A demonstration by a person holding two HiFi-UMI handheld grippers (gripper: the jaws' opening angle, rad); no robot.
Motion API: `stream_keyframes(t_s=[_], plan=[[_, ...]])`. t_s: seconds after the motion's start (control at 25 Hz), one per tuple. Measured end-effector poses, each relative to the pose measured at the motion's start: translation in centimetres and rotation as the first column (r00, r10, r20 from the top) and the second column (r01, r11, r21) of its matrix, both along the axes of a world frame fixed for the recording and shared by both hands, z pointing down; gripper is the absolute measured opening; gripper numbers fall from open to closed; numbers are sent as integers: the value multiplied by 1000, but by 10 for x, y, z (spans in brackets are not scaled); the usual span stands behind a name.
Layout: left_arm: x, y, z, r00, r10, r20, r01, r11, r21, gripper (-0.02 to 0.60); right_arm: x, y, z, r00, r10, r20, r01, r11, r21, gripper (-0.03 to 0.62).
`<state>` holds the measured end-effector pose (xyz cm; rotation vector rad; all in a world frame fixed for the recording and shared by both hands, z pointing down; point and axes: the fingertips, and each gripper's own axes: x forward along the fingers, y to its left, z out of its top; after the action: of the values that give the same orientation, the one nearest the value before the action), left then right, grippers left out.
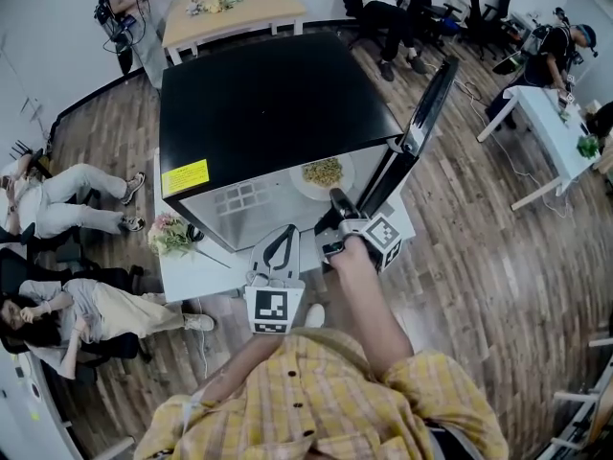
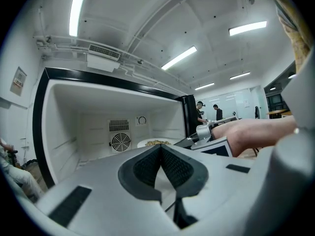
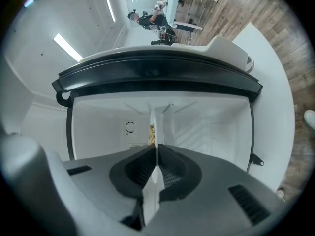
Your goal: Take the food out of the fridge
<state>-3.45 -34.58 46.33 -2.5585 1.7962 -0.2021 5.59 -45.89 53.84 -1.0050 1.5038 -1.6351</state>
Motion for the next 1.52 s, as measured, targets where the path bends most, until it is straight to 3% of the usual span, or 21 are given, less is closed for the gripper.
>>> stream_keyframes(t_s=[1.52], plan=[[-4,64,-10,997,46,-59,-44,998,38,8,-7,141,-37,999,1,47,-4,997,79,20]])
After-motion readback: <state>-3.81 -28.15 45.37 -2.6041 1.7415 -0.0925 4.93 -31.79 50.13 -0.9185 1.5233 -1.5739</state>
